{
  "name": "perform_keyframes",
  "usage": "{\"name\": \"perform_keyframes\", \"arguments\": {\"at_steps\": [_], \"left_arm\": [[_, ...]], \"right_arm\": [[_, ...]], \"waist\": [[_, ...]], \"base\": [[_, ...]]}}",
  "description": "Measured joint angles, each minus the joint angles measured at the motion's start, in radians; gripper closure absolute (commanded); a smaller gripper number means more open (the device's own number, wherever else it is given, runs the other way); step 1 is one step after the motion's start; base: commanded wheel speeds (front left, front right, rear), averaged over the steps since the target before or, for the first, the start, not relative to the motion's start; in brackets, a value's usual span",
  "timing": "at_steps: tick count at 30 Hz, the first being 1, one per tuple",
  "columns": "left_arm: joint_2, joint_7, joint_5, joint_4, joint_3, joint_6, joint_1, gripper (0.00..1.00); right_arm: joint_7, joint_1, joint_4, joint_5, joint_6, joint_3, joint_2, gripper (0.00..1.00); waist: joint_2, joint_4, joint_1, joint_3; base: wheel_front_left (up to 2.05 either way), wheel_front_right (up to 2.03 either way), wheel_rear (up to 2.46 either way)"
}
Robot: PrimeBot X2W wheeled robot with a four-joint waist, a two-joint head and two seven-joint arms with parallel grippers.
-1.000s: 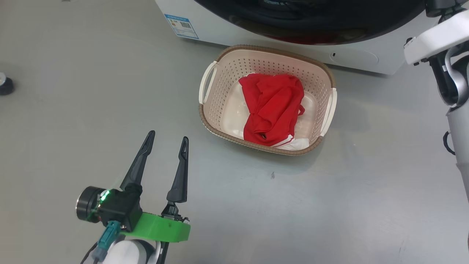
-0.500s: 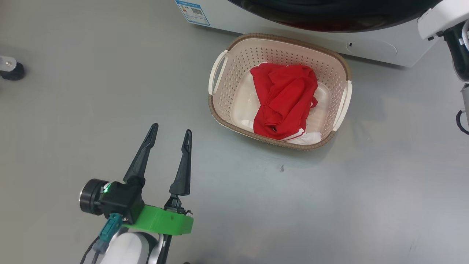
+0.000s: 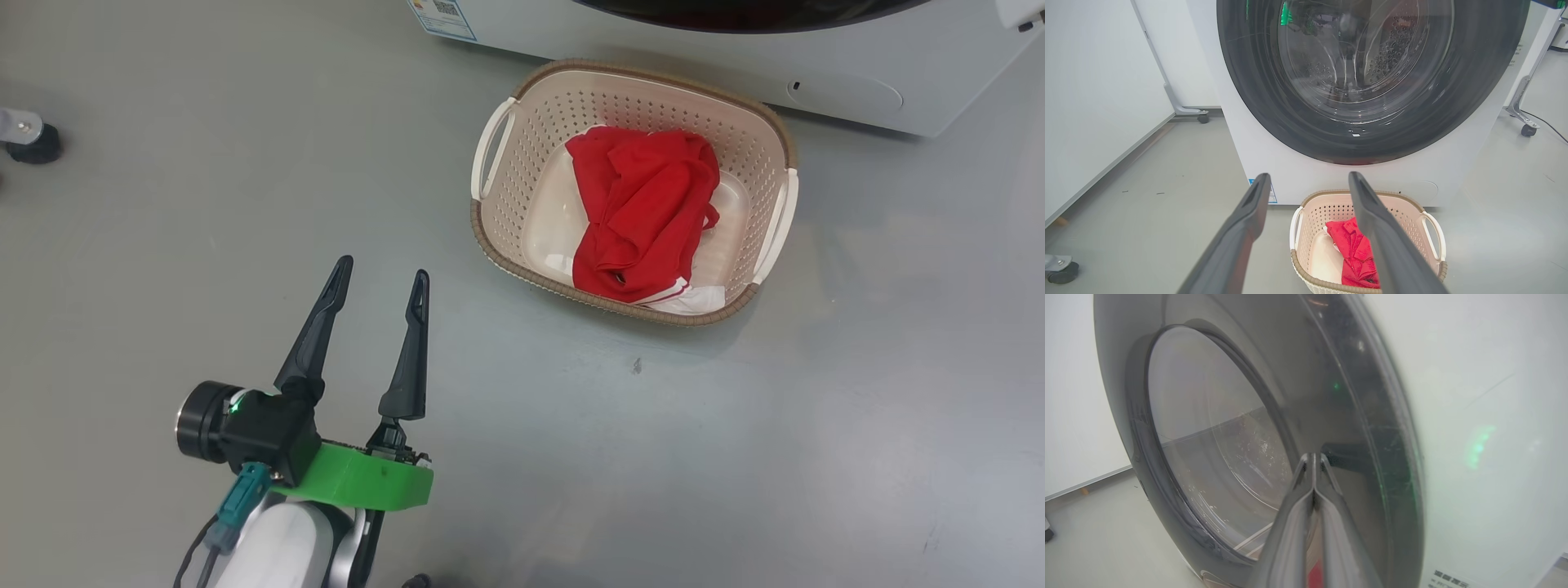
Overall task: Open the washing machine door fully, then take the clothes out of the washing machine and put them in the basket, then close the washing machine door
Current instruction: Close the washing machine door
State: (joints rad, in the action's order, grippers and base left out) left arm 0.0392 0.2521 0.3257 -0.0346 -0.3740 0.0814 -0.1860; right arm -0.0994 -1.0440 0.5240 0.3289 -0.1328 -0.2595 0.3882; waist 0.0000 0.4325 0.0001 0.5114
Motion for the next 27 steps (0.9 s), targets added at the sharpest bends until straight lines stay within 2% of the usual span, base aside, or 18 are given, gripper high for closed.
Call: {"name": "perform_keyframes", "arguments": {"at_steps": [5, 16, 27], "left_arm": [[-0.001, 0.0, 0.0, -0.001, 0.0, 0.0, -0.006, 0.0], [-0.002, 0.0, 0.007, 0.004, 0.001, 0.0, -0.021, 0.0], [-0.002, 0.0, 0.004, 0.013, 0.017, 0.001, -0.021, 0.0]], "right_arm": [[-0.013, -0.014, 0.025, 0.018, -0.01, -0.001, 0.0, 1.0], [-0.057, -0.017, 0.078, 0.064, -0.002, -0.059, -0.012, 1.0], [-0.128, 0.093, 0.05, 0.13, 0.002, -0.151, -0.068, 1.0]], "waist": [[0.0, 0.0, 0.0, 0.002], [0.0, -0.008, 0.0, -0.017], [0.0, -0.044, 0.0, -0.051]], "base": [[0.0, 0.0, 0.0], [0.0, 0.0, 0.0], [0.0, 0.0, 0.0]]}}
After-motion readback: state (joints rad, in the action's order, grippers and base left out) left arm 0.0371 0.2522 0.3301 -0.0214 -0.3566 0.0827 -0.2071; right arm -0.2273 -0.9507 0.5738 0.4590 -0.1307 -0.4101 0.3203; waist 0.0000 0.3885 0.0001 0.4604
